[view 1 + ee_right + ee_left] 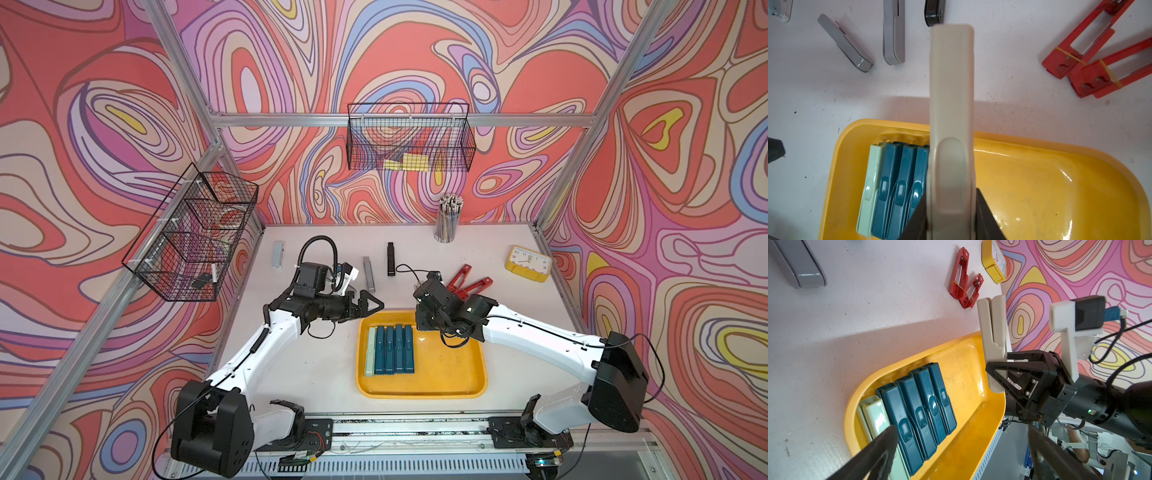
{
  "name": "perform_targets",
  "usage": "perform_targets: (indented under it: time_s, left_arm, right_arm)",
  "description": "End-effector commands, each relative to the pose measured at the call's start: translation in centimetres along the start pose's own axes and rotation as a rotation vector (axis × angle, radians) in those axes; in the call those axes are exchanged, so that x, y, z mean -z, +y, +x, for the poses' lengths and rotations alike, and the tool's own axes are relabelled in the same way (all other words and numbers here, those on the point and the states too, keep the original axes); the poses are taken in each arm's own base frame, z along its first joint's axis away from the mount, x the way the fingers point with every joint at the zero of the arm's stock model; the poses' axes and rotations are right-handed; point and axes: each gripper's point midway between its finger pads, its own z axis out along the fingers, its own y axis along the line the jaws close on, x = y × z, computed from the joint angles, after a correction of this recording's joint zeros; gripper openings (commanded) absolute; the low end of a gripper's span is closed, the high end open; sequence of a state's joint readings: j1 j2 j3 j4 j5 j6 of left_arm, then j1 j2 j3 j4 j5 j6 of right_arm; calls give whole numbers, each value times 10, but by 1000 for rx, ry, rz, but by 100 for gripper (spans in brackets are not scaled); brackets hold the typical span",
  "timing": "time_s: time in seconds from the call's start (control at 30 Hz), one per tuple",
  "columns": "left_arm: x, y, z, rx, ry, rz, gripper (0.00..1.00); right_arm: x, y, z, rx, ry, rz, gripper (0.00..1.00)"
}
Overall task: Put the pruning pliers into the storage box
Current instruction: Place the pruning pliers in the storage box.
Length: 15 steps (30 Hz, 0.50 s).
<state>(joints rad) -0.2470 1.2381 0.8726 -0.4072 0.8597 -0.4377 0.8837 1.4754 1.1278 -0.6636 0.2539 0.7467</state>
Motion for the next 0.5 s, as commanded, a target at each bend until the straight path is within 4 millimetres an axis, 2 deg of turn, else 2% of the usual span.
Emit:
perform_targets:
  time_s: [0.0,0.2,0.47]
  left_arm:
    - [4,-1,6,-7,4,13,99]
    - [6,4,20,13,24,-5,99]
    - [9,4,32,22,30,-1,99]
  right_arm:
    - [7,-2,-2,-23,-36,16,3]
    - [8,4,9,-20,-24,22,3]
    - [2,4,40,-22,18,60,3]
